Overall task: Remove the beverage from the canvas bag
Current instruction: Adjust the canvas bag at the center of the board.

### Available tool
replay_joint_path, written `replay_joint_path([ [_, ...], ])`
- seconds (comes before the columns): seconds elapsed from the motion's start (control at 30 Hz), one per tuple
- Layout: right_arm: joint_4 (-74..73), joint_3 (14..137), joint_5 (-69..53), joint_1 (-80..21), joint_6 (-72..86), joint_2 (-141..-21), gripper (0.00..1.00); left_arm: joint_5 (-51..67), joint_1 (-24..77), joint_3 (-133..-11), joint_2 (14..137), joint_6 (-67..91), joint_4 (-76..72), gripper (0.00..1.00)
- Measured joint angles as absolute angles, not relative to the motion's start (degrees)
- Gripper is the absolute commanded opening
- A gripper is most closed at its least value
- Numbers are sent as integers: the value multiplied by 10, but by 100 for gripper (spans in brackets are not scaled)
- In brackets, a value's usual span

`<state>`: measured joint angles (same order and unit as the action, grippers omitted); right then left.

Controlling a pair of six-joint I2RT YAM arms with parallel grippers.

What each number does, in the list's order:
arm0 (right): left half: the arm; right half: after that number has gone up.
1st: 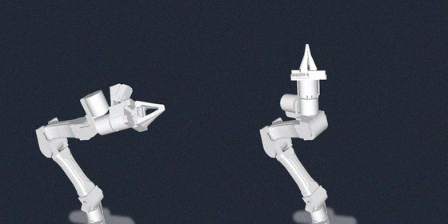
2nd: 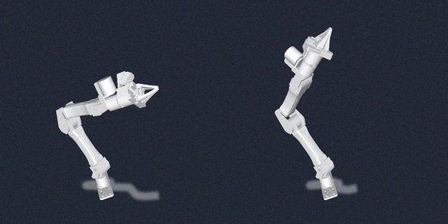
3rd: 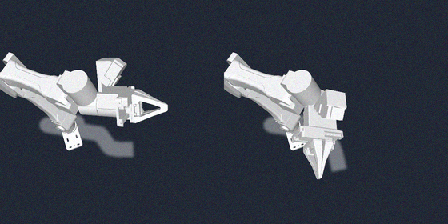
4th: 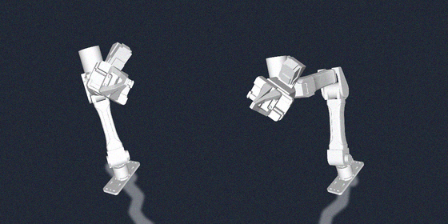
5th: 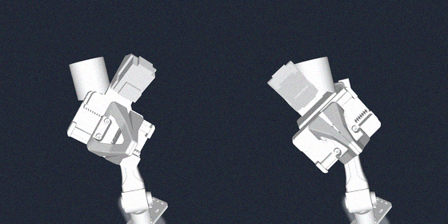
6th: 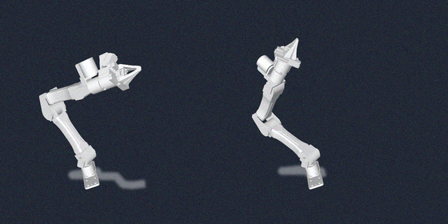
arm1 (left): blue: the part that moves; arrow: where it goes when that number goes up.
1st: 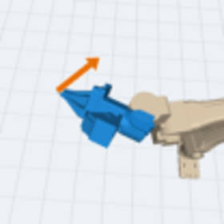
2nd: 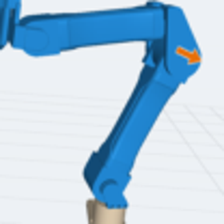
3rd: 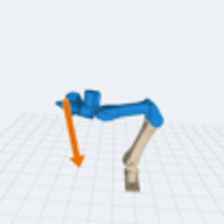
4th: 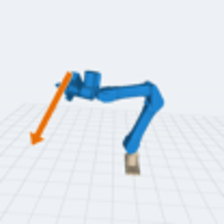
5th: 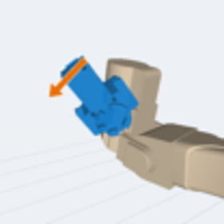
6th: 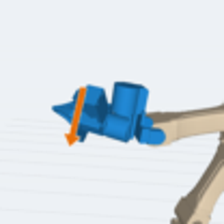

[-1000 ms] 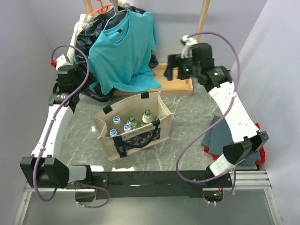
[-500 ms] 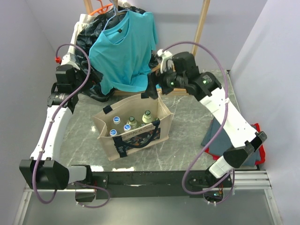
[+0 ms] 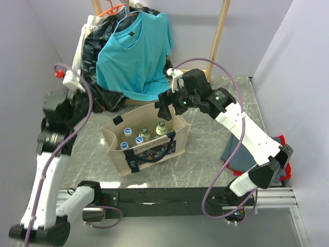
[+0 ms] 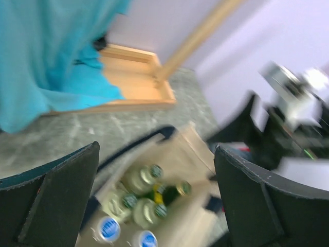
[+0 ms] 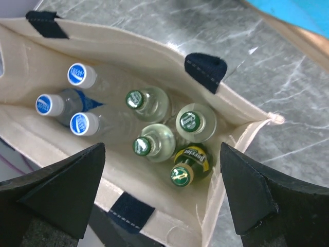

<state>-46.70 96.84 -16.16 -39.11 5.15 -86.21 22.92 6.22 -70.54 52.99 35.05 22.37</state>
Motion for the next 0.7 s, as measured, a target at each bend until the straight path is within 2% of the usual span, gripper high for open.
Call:
replay_joint_path([
  [0.23, -449, 974, -144, -391, 50, -872, 99, 291, 70, -659, 416, 361, 252, 100],
  [0.4, -432, 983, -146, -391, 53, -885, 99, 323, 72, -620, 377, 362, 285, 100],
  [0.7, -413, 983, -160, -391, 64, -885, 99, 291, 72, -535, 322, 357, 326, 95],
])
